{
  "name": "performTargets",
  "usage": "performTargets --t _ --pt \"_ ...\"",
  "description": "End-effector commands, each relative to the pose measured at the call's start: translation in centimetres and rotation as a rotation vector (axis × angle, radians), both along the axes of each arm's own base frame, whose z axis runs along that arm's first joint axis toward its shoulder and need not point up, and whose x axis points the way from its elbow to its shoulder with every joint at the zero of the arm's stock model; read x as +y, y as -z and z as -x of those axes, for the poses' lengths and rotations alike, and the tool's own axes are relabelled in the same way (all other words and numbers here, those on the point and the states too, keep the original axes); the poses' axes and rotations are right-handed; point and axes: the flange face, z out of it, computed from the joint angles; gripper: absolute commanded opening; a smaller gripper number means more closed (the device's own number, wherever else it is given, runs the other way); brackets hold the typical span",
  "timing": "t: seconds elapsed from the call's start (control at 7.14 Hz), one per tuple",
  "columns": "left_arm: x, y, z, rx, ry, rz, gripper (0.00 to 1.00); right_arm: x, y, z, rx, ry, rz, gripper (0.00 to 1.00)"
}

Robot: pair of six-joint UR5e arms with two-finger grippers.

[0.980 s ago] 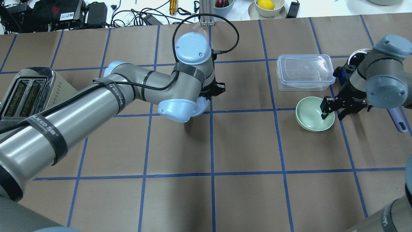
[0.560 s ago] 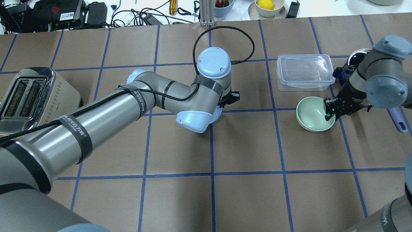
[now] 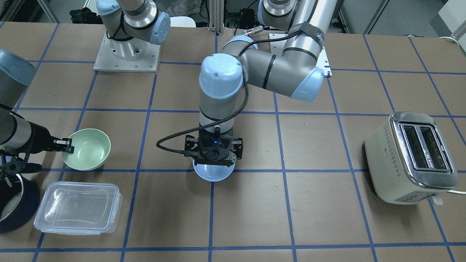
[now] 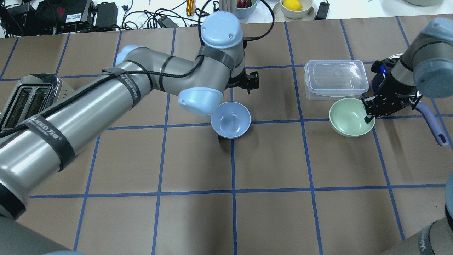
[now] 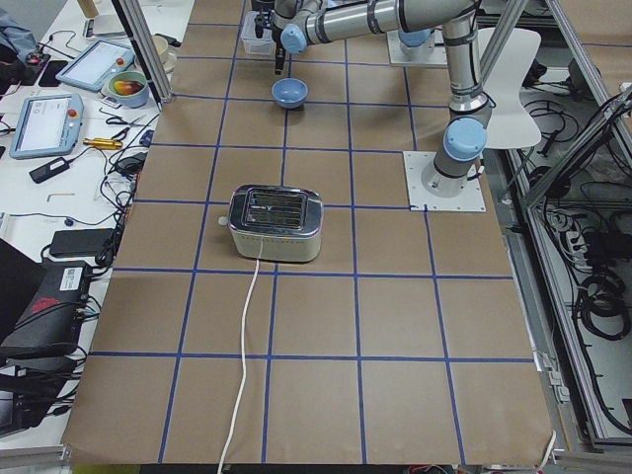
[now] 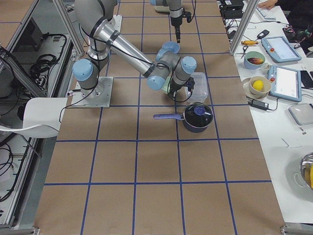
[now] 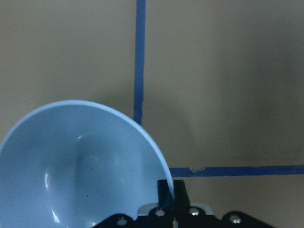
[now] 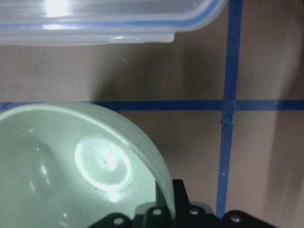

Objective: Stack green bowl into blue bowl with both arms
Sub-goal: 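Set the blue bowl down at table center while the right gripper lifts the green bowl, then carry the green bowl over the blue bowl and lower it inside with the right gripper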

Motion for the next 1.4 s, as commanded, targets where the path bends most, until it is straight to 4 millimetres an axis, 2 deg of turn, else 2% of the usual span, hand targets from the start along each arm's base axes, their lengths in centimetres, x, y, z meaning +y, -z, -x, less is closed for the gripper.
performTargets --t 0.0,0.14,0.28,0.42,0.56,0.7,0.84,1.12,1.26 --pt "-1.3 -4.3 -11.1 -0.058 0.050 -0.126 1.00 -3.1 -5.9 -3.8 -0.041 -0.037 0.015 0.00" --pt "-0.4 -8.1 -14.3 -0.050 0.050 -0.123 1.00 -3.7 -6.7 -11.1 -0.013 -0.013 0.006 0.00" --pt "1.0 -12.0 -17.0 -0.055 0.039 -0.121 1.00 -3.0 -7.7 -19.2 0.001 -0.013 0.012 0.00" --pt "3.0 -13.9 -19.3 -0.070 0.072 -0.175 1.00 -2.5 -7.9 -24.2 -0.040 -0.010 0.026 0.00" --pt "3.2 -14.1 -21.8 -0.065 0.039 -0.186 1.00 -2.6 -7.6 -27.8 -0.065 0.030 0.070 0.00" --pt "3.1 -14.1 -22.0 -0.065 0.033 -0.183 1.00 -2.0 -6.4 -31.1 -0.072 0.001 0.065 0.00" --pt "3.6 -15.5 -21.8 -0.065 0.030 -0.157 1.00 -0.2 -4.2 -34.5 -0.070 -0.049 0.042 0.00" --pt "5.2 -18.5 -21.6 -0.061 0.036 -0.099 1.00 -0.1 -1.2 -34.9 -0.080 -0.057 0.112 0.00" --pt "5.3 -17.5 -21.6 -0.057 0.042 -0.116 1.00 0.0 0.4 -35.2 -0.080 -0.061 0.098 0.00"
